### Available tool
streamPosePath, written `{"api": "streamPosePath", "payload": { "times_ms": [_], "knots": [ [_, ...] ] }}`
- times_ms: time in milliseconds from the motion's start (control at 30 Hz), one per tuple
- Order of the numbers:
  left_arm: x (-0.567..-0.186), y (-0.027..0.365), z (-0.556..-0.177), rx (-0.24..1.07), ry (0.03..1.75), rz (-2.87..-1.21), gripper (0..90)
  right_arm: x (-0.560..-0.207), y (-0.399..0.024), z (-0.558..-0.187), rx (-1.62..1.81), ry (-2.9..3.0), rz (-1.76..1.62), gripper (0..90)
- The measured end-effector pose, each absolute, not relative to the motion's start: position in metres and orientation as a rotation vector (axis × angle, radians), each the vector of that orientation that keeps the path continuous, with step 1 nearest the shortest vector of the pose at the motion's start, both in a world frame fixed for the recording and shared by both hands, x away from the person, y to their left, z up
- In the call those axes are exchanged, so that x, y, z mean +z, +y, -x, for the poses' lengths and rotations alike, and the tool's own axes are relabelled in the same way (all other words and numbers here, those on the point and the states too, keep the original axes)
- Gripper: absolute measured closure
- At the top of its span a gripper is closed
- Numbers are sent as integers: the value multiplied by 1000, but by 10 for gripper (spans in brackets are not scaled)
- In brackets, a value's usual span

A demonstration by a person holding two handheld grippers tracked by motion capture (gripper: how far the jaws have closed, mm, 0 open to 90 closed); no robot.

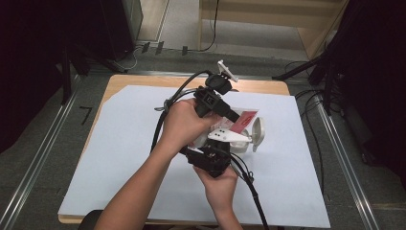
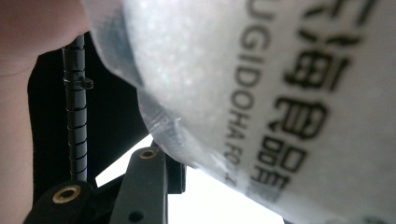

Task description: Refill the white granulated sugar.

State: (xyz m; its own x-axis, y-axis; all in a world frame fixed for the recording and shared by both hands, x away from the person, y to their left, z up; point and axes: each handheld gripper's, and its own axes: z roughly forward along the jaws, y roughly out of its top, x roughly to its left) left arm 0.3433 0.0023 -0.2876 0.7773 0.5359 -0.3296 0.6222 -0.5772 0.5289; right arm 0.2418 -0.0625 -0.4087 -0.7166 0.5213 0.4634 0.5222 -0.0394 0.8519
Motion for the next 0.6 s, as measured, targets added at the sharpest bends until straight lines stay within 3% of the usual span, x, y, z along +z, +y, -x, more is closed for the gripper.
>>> {"api": "streamPosePath", "payload": {
  "times_ms": [600],
  "knots": [
    [-287,1,-344,-164,847,-2349,835,-409,-63,-242,-1943,-2195,1179,641]
  ]
}}
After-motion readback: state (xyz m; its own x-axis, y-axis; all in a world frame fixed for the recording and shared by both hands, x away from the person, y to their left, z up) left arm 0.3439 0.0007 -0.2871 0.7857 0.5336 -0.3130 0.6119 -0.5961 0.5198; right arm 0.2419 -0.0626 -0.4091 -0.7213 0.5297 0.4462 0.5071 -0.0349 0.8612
